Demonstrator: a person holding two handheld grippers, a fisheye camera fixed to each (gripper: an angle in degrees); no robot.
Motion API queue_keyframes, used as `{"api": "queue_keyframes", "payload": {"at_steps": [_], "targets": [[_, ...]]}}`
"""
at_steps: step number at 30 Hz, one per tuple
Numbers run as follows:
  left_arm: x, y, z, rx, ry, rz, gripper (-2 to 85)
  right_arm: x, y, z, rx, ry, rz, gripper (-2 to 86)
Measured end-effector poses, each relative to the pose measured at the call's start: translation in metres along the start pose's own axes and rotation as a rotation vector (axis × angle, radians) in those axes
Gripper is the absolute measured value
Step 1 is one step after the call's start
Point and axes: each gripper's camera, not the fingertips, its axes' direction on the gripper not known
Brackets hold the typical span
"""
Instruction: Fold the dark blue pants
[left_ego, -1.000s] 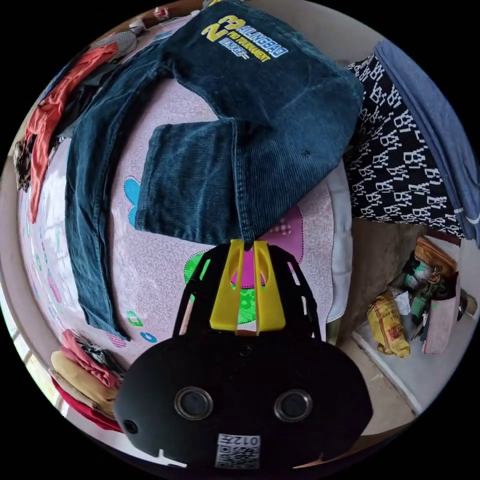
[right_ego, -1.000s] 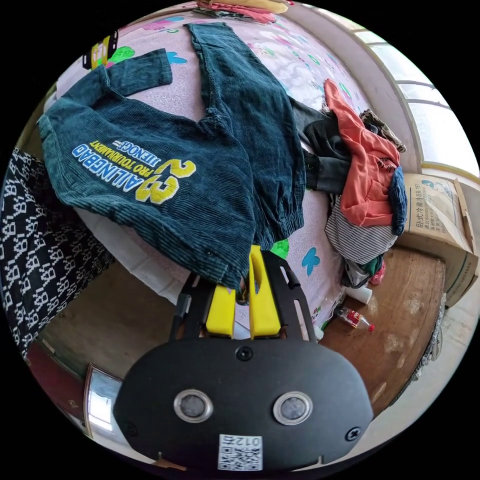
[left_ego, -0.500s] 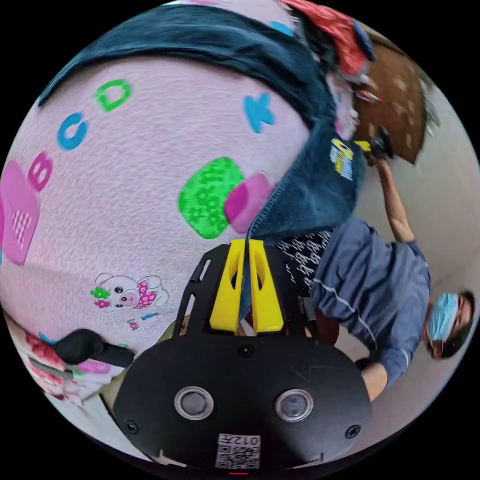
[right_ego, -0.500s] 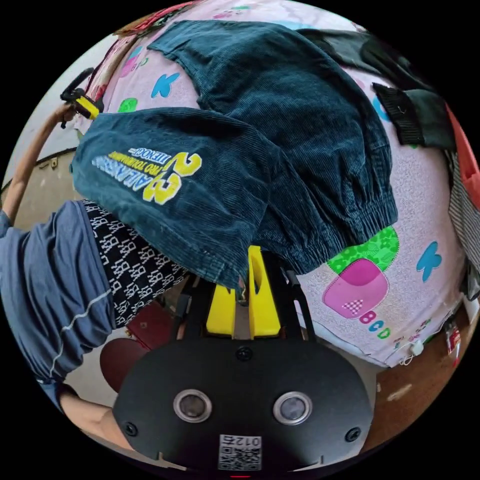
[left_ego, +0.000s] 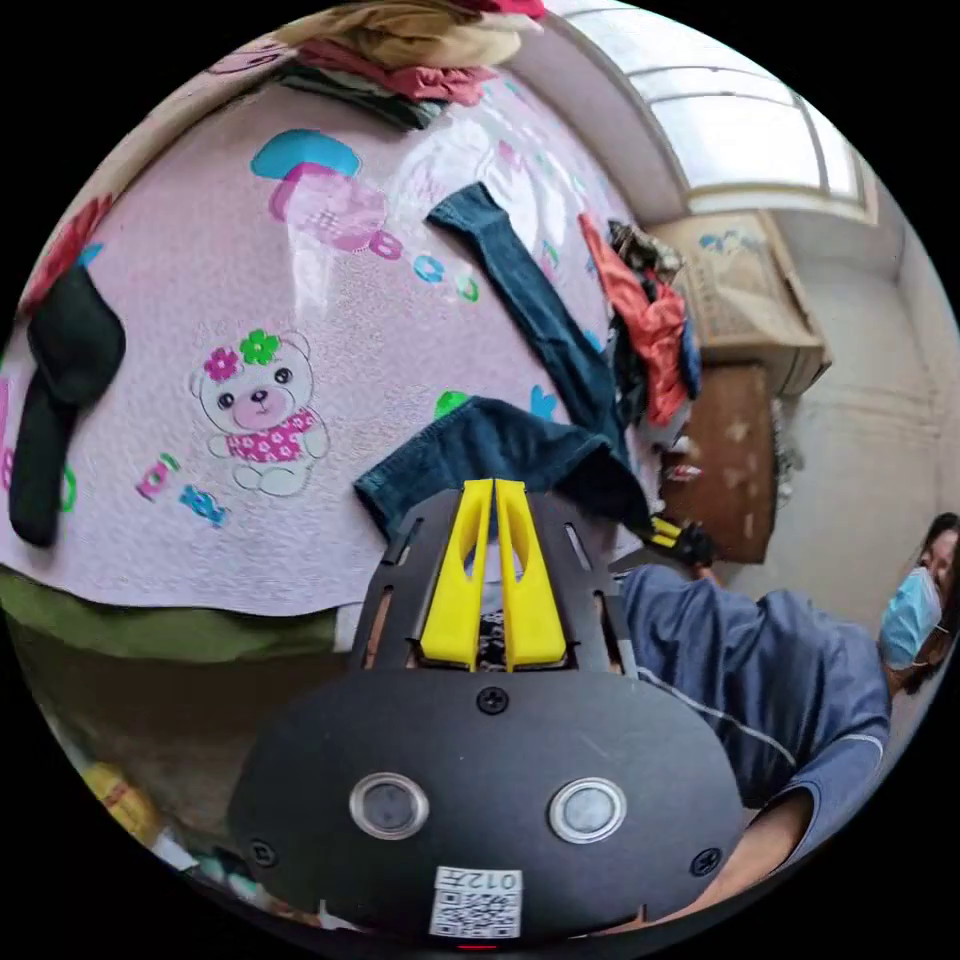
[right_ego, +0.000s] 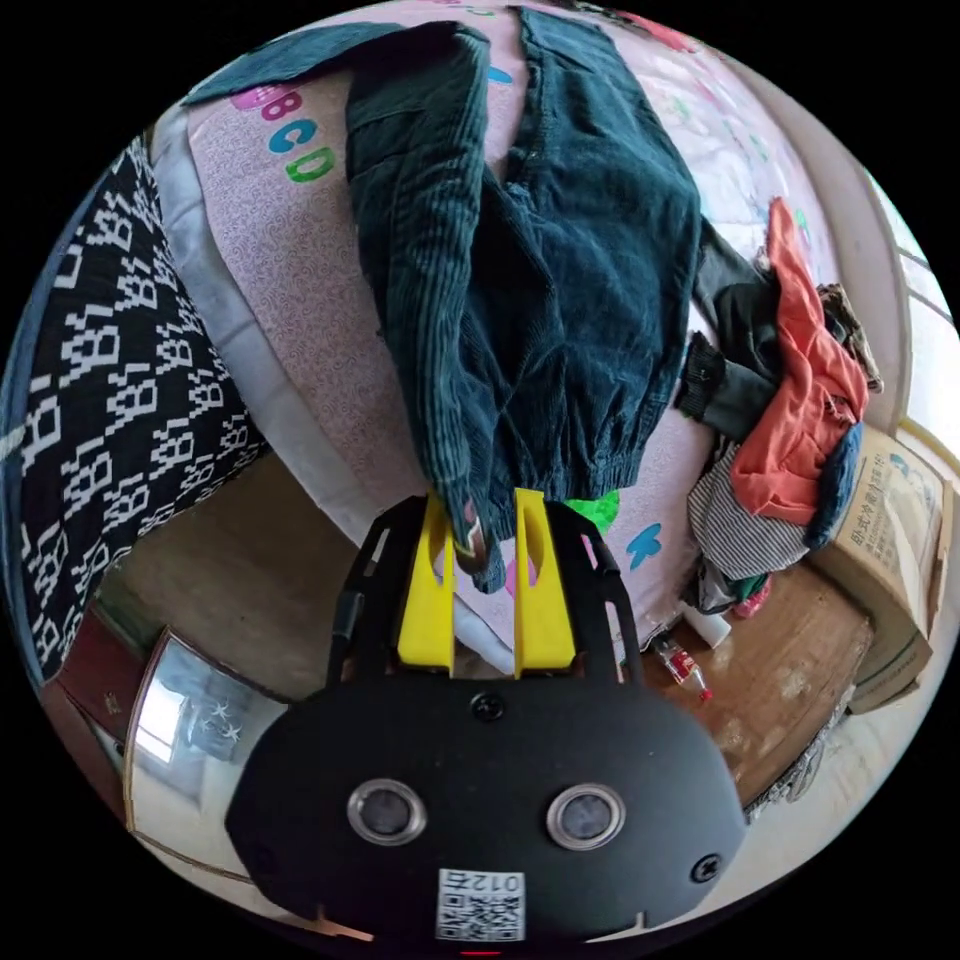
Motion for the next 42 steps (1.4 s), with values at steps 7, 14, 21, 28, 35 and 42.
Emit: {"api": "queue_keyframes", "payload": {"at_steps": [7, 14, 21, 28, 35, 42], "targets": [[-0.018, 0.122, 0.032, 0.26, 0.301, -0.226, 0.6, -0.054, 0.019, -0.151, 0.482, 0.295, -0.1, 6.8], [-0.012, 0.151, 0.041, 0.253, 0.325, -0.305, 0.7, -0.135, -0.077, -0.236, 0.747, 0.338, -0.484, 6.8], [-0.019, 0.163, 0.026, 0.272, 0.322, -0.351, 2.2, -0.196, -0.11, -0.25, 0.737, 0.46, -0.768, 7.5], [-0.043, 0.168, 0.017, 0.324, 0.37, -0.454, 6.0, -0.224, -0.11, -0.27, 0.716, 0.565, -0.907, 6.6], [-0.056, 0.153, 0.011, 0.386, 0.409, -0.533, 9.3, -0.189, -0.095, -0.32, 0.765, 0.322, -0.772, 1.3], [-0.083, 0.138, 0.009, 0.499, 0.546, -0.645, 12.0, -0.171, -0.068, -0.325, 0.808, 0.268, -0.756, 1.0]]}}
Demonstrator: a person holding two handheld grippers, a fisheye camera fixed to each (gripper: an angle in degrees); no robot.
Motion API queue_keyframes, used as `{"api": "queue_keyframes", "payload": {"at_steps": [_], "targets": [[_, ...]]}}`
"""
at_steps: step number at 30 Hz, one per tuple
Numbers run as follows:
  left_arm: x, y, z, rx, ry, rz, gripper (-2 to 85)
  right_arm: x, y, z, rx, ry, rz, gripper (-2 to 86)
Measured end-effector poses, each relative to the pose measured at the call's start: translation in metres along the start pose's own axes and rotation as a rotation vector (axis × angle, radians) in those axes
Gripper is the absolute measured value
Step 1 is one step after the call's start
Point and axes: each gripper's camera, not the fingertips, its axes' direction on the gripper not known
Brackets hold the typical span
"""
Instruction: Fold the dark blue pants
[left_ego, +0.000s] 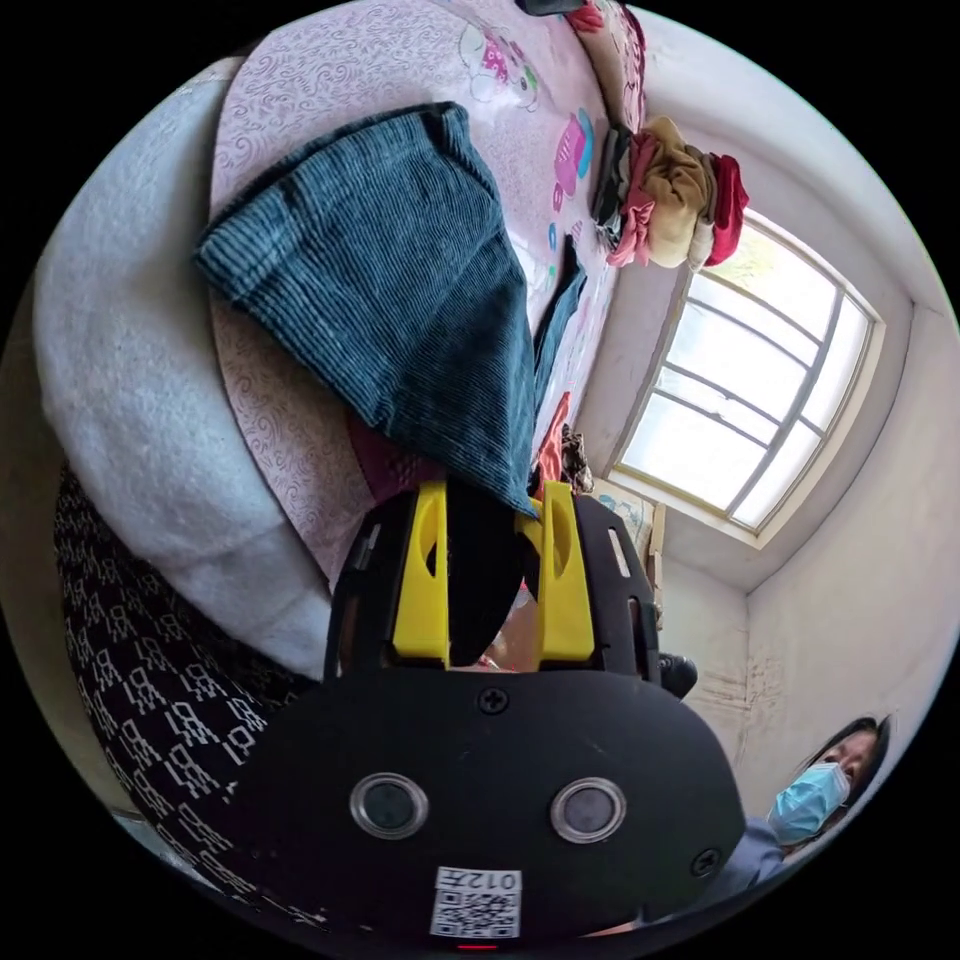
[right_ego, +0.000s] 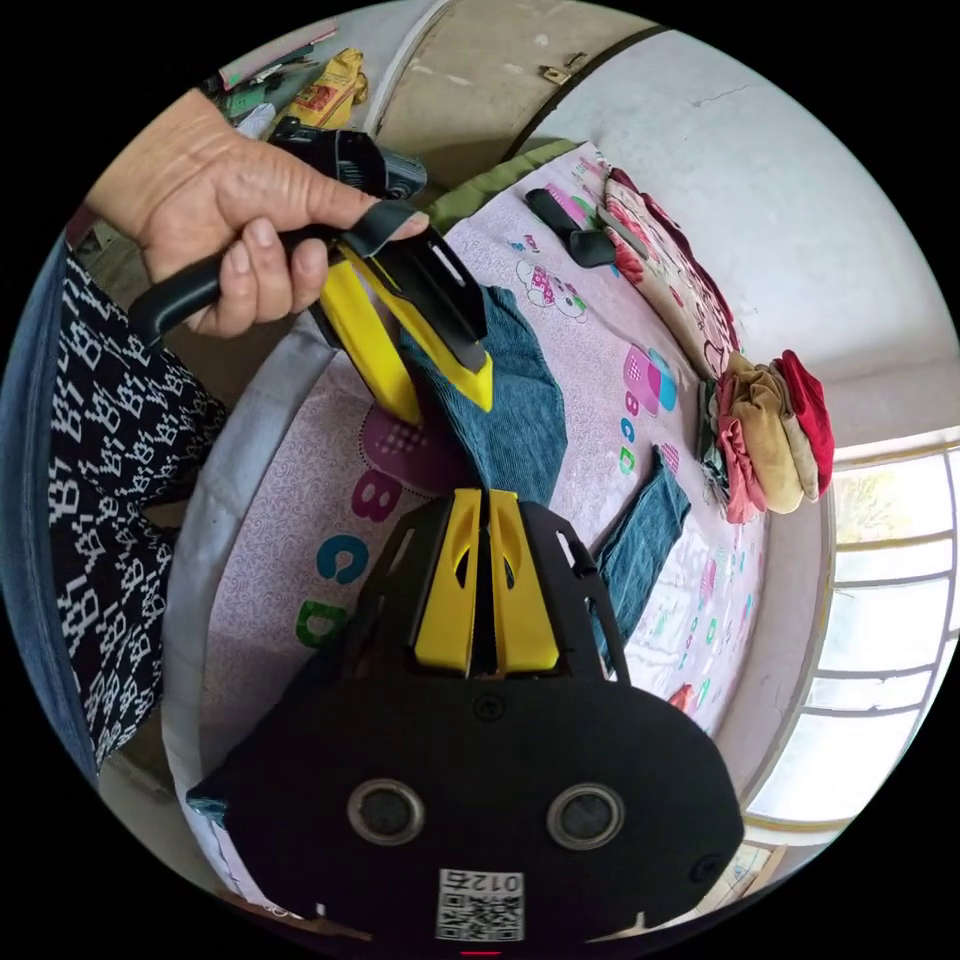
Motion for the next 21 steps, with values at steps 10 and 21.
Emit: {"api": "queue_keyframes", "payload": {"at_steps": [10, 21], "targets": [[0.017, -0.041, -0.017, 0.091, 0.012, 0.1, 5.4, -0.011, 0.03, -0.01, 0.075, -0.006, 0.232, 2.3], [0.159, -0.068, 0.017, -0.037, -0.441, 0.488, 4.2, -0.162, 0.273, -0.06, -0.196, -0.121, 1.08, 7.4]]}}
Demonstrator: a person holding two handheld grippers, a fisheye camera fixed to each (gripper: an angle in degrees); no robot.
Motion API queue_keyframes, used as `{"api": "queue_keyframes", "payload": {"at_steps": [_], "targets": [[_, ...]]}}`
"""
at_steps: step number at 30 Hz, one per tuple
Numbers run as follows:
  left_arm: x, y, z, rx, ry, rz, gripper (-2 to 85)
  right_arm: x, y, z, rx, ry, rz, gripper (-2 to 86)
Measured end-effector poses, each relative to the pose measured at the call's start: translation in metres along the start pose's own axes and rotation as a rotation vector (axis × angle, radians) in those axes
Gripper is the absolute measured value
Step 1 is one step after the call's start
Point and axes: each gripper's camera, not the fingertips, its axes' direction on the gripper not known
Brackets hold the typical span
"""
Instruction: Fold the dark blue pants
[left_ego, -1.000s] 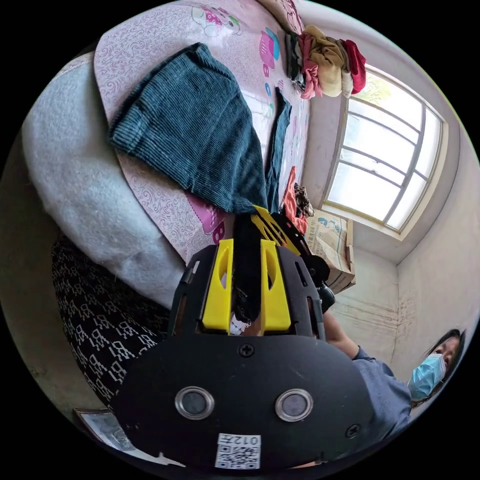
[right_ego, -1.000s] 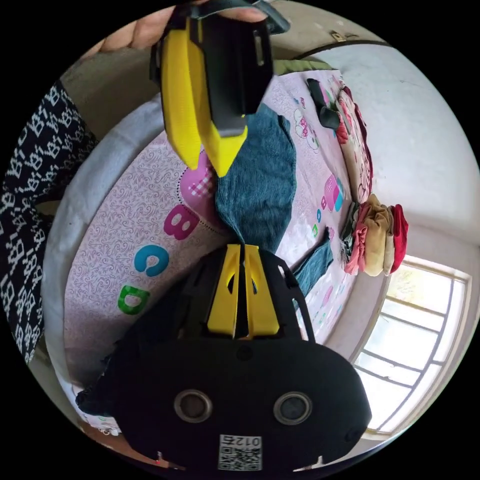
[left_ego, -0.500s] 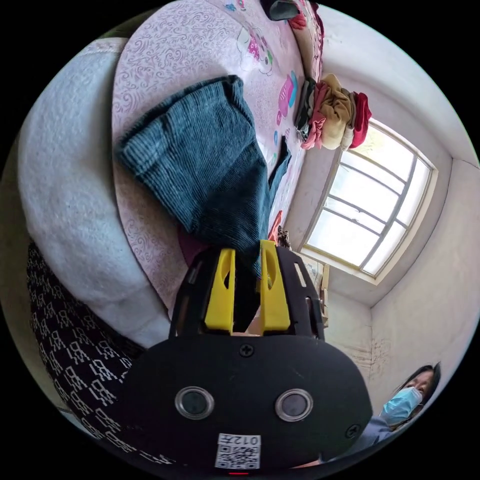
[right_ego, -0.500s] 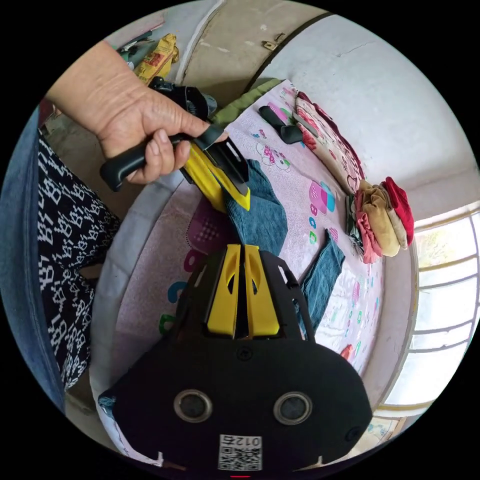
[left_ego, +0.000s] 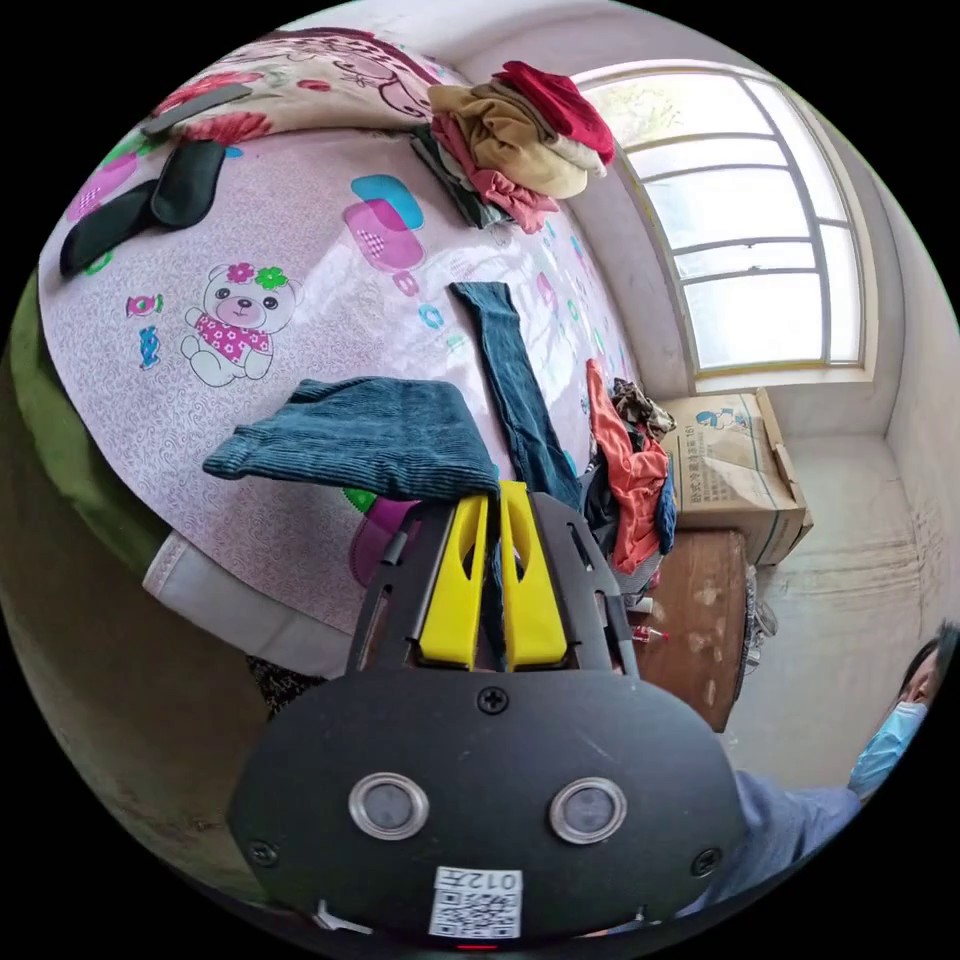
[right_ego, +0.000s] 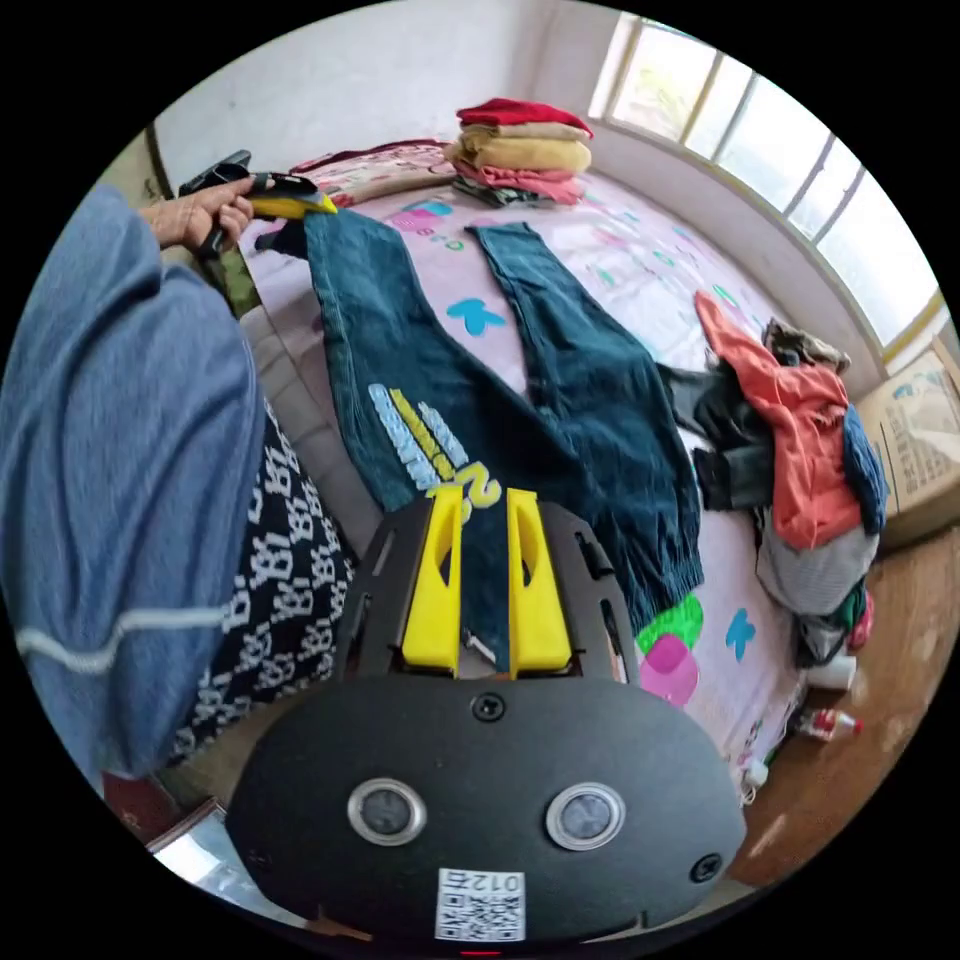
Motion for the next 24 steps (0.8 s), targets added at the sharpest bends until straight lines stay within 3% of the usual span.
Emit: {"api": "queue_keyframes", "payload": {"at_steps": [5, 13, 19, 24], "targets": [[0.006, -0.024, 0.031, -0.072, -0.025, -0.004, 4.1, -0.075, 0.087, 0.07, -0.145, 0.175, -0.017, 9.6], [0.017, -0.043, 0.062, -0.095, -0.038, 0.031, 4.0, -0.129, 0.091, 0.188, -0.126, 0.395, -0.04, 9.2], [0.01, -0.055, 0.091, -0.077, -0.019, 0.005, 4.0, -0.131, 0.094, 0.268, -0.162, 0.343, -0.122, 6.2], [0.0, -0.059, 0.099, -0.034, -0.104, -0.003, 3.9, -0.105, 0.089, 0.294, -0.171, 0.17, -0.088, 3.1]]}}
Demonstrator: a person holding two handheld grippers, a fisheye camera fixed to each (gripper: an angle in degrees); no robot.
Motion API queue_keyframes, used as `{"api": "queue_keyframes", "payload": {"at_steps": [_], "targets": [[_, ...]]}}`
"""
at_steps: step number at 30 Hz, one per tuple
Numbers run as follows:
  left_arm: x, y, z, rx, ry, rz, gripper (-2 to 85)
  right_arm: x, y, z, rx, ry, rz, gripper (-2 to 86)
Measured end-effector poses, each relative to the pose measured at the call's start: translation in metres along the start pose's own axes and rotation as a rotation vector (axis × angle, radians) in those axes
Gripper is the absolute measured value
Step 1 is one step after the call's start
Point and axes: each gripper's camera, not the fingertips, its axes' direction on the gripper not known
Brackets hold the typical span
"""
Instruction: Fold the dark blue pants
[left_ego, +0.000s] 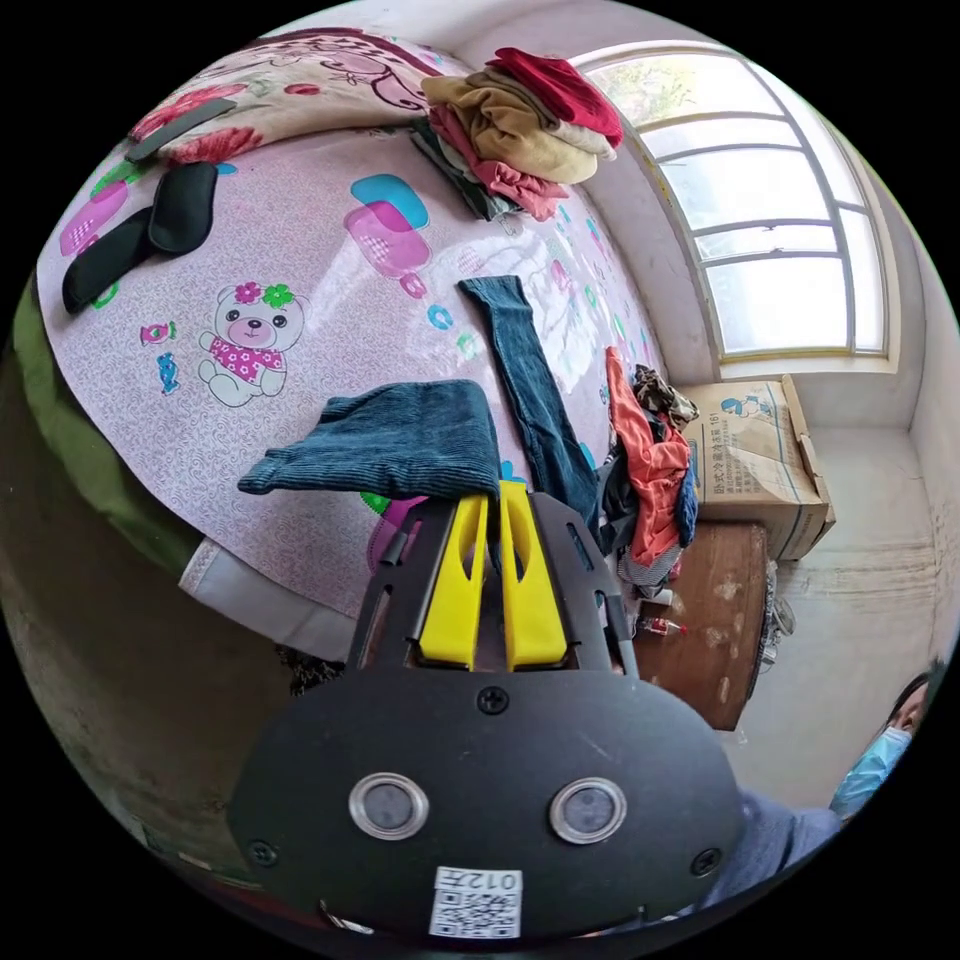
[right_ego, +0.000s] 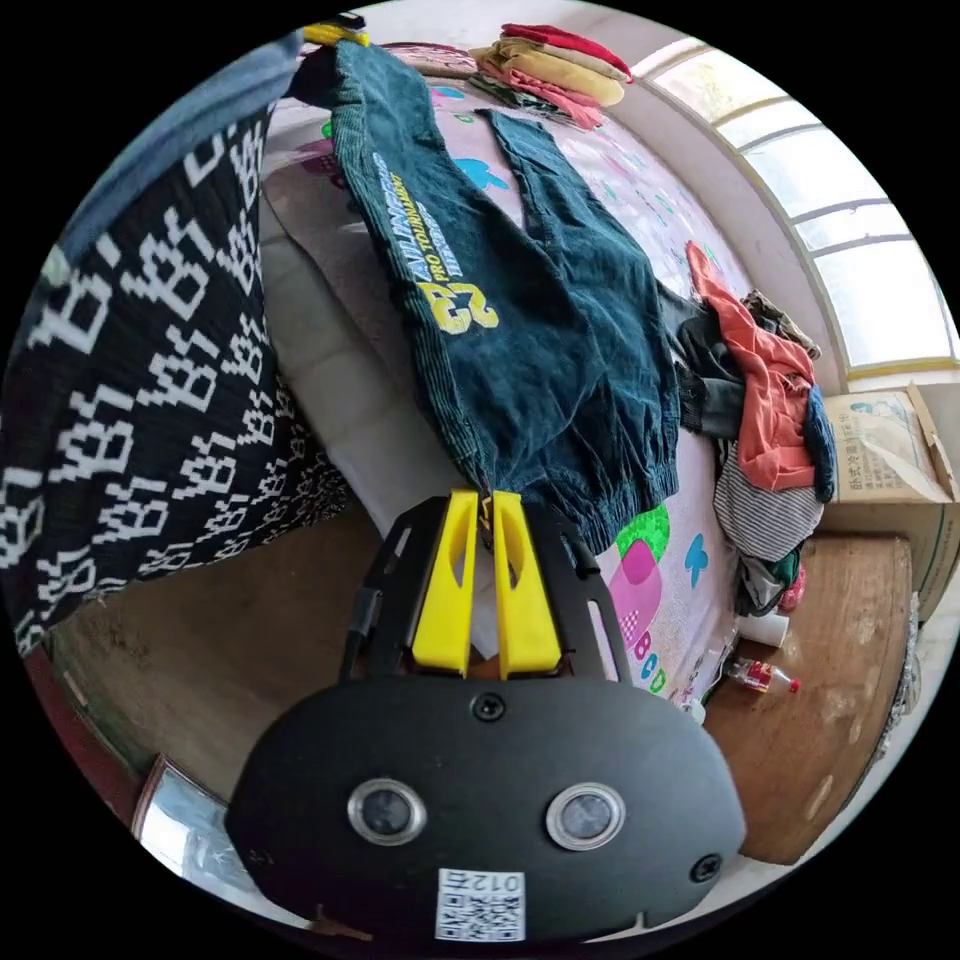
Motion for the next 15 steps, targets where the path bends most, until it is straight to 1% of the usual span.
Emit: {"api": "queue_keyframes", "payload": {"at_steps": [2, 3, 5, 7, 8, 9, 11, 12, 14, 15], "targets": [[0.006, -0.004, 0.004, 0.01, -0.059, 0.011, 3.9, 0.043, -0.006, 0.009, 0.014, -0.165, 0.078, 2.7], [0.009, -0.007, 0.006, 0.008, -0.064, 0.014, 4.0, 0.056, -0.009, 0.012, 0.016, -0.207, 0.1, 2.6], [0.028, -0.033, 0.021, -0.024, -0.078, 0.014, 4.1, 0.11, -0.027, 0.038, -0.028, -0.403, 0.148, 2.4], [0.048, -0.064, 0.04, -0.06, -0.123, 0.012, 4.1, 0.149, -0.045, 0.066, -0.036, -0.518, 0.176, 2.3], [0.062, -0.09, 0.057, -0.072, -0.16, 0.013, 4.1, 0.174, -0.061, 0.092, -0.051, -0.611, 0.193, 2.2], [0.07, -0.103, 0.067, -0.081, -0.176, 0.02, 4.0, 0.187, -0.069, 0.106, -0.058, -0.65, 0.207, 2.2], [0.1, -0.165, 0.119, -0.15, -0.249, 0.056, 3.9, 0.228, -0.1, 0.177, -0.096, -0.775, 0.256, 2.1], [0.106, -0.181, 0.134, -0.175, -0.265, 0.06, 3.8, 0.236, -0.107, 0.196, -0.113, -0.803, 0.269, 2.1], [0.126, -0.238, 0.199, -0.258, -0.317, 0.042, 3.5, 0.26, -0.129, 0.281, -0.195, -0.916, 0.319, 2.0], [0.133, -0.251, 0.216, -0.28, -0.329, 0.06, 3.5, 0.264, -0.133, 0.304, -0.223, -0.936, 0.341, 2.0]]}}
